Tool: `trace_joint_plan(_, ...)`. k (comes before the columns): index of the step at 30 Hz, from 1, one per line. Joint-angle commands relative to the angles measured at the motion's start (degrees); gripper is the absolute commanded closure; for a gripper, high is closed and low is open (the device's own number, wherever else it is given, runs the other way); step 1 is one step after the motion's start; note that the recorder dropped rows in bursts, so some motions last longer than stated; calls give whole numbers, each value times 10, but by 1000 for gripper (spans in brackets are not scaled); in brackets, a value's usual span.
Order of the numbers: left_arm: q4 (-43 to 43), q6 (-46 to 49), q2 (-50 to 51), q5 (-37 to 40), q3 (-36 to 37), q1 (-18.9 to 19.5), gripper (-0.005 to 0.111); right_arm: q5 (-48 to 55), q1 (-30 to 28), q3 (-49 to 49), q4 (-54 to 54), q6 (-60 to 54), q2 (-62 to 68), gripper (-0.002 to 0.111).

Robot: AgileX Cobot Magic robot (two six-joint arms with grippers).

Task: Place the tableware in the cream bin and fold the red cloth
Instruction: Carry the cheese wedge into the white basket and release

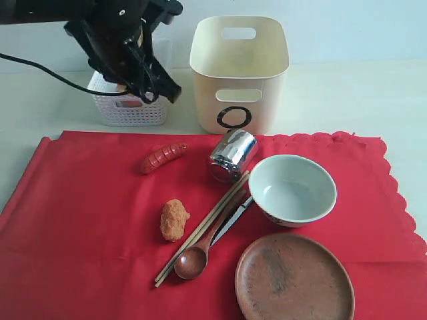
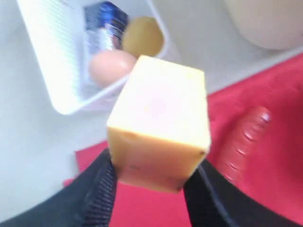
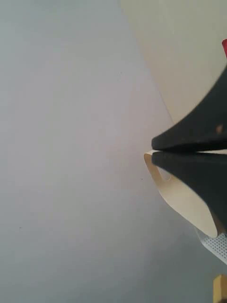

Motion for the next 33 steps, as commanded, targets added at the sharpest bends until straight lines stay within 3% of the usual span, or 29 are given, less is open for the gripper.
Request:
trace_joint_plan(1,103,-128,2,-78,-1,23,107,-1,-2,2,-5,-2,-1,108)
trace_joint_plan(16,115,-258,120,-409,-1,158,107,-1,-2,2,-5,-2,-1,108)
trace_joint_plan(22,115,-298,151,-456,-2,191,104,-1,-2,2,-5,-2,-1,108)
trace_joint_plan(26,115,-302,153,-456,-2,200,87,-1,-2,2,-5,-2,-1,108)
trace_joint_plan(33,113,-302,153,-461,-2,202,41,-1,-2,2,-5,-2,-1,108)
